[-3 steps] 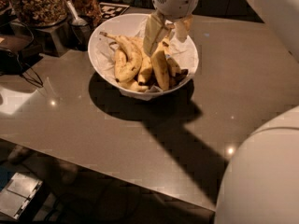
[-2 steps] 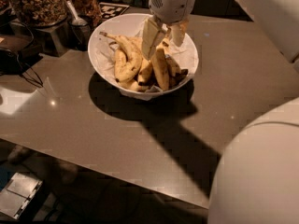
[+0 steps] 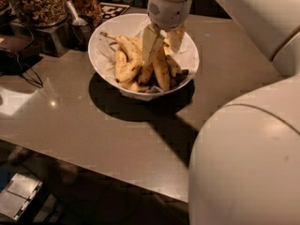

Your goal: Pick banana from white bowl

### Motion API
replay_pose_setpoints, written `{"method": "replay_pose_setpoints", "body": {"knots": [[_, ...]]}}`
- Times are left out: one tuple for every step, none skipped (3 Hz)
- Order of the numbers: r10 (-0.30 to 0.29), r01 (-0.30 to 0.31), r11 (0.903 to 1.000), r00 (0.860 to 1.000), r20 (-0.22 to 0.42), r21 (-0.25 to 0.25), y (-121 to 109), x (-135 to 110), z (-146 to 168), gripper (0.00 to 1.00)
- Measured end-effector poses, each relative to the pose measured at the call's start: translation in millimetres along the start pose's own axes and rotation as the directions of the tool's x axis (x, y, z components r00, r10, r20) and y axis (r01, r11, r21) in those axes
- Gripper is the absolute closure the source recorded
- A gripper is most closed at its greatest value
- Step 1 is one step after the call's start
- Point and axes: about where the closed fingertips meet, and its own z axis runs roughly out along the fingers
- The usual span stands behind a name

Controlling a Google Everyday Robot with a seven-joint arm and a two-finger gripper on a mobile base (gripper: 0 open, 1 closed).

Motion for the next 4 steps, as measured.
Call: {"method": "replay_pose_setpoints", "body": {"knots": [[-0.02, 0.02, 0.9998, 1.0, -0.002, -0.007, 0, -2, 8, 0.58], [-0.02, 0.02, 0.9998, 1.0, -0.002, -0.007, 0, -2, 8, 0.81], [-0.058, 0.058, 0.9983, 0.998, 0.034, -0.01, 1, -4, 1, 1.0], [-0.137, 0.139, 0.9902, 0.986, 0.09, -0.014, 8, 9, -27, 1.0]]}}
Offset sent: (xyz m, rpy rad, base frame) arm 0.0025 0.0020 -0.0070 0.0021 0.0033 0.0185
